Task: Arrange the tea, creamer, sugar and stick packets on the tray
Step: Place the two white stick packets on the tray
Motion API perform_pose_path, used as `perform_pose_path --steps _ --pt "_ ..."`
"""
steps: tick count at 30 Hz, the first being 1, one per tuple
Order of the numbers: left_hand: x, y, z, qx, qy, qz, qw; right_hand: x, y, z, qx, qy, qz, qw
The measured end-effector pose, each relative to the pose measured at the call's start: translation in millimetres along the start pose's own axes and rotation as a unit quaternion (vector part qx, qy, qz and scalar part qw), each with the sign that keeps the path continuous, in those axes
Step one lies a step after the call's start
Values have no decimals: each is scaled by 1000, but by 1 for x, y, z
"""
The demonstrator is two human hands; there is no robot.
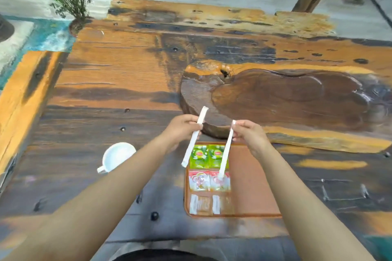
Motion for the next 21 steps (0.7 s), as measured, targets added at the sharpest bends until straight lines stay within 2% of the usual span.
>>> perform_pose_path --steps 3,7,15,18,21 --pt "17 -36 -15 -3 43 -80 996 -24 53 -14 -23 -14 -52 998" --pt "47 -70 -25 -9 94 -122 988 -65 93 -19 -31 -42 -110 993" --pt "65 -83 -46 -80 137 -141 977 -108 101 6 13 -45 -189 981" --pt "68 -79 -52 -104 137 -138 975 -109 99 15 11 -3 -252 968" --pt "71 -77 -55 -116 139 -128 975 -108 105 10 -10 81 -380 921"
Point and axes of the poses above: each hand's wrist, its own z-axis towards the middle knuckle, its own y-axis out of the back of the hand, x = y × z, the point moved 3 cm from there along z, towards the middle knuckle, and after that the axes turned 6 degrees about z, right-handed, at the moved point
